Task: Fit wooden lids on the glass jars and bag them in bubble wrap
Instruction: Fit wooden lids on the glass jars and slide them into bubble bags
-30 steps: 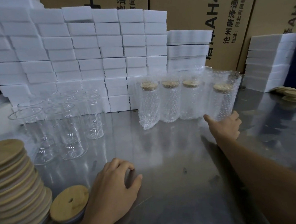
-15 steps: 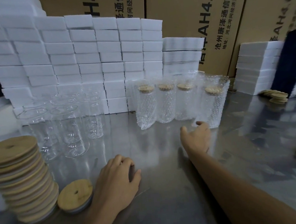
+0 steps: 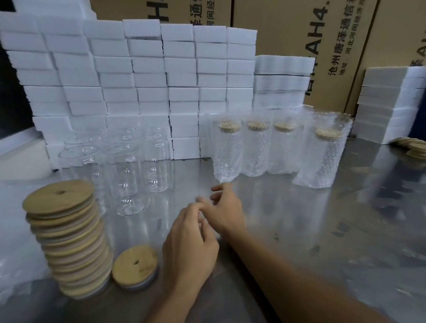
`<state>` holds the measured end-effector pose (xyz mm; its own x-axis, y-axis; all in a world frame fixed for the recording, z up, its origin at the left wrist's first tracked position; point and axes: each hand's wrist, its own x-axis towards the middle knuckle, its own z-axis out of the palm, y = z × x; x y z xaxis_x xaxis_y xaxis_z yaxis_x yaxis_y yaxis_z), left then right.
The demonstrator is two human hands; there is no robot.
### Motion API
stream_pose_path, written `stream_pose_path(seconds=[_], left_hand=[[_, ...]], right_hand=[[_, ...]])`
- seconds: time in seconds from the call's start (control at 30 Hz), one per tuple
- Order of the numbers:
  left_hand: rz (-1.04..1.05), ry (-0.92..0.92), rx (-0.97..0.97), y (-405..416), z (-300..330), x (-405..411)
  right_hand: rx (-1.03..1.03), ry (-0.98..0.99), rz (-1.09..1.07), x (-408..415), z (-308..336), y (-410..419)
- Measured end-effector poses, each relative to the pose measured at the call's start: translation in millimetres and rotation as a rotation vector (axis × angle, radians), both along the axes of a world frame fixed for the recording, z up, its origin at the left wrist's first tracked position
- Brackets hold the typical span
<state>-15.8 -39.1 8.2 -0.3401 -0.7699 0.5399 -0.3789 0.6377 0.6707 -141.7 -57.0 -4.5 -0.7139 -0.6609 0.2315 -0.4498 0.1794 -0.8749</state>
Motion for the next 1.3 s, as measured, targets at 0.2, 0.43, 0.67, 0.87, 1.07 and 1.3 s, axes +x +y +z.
stream_pose_path(seconds=[0.2,0.43,0.67,0.87,1.07,1.3], left_hand=[[0.112,0.243,0.119,-5.4,3.6,4.2],[0.103,0.279,0.189,-8.8,1.5,2.7],[0.103,0.31,0.182,-8.8,0.4,0.8],[0.082,0.276,0.134,-6.6,1.1,2.2],[0.086,0.016,-0.101,3.1,10.1,10.4],[0.32,-0.748,0.002,11.0,19.2,20.5]], right_hand=[[0.015,-0.02,0.159,27.0,1.7,-41.0],[0.034,0.077,0.147,27.9,4.0,-81.9],[0.019,0.11,0.181,22.1,5.7,-114.4],[0.036,0.102,0.231,16.5,9.5,-128.4],[-0.013,0.058,0.2,16.0,5.9,-109.3],[-0.022,0.027,0.217,14.3,2.4,-59.4]])
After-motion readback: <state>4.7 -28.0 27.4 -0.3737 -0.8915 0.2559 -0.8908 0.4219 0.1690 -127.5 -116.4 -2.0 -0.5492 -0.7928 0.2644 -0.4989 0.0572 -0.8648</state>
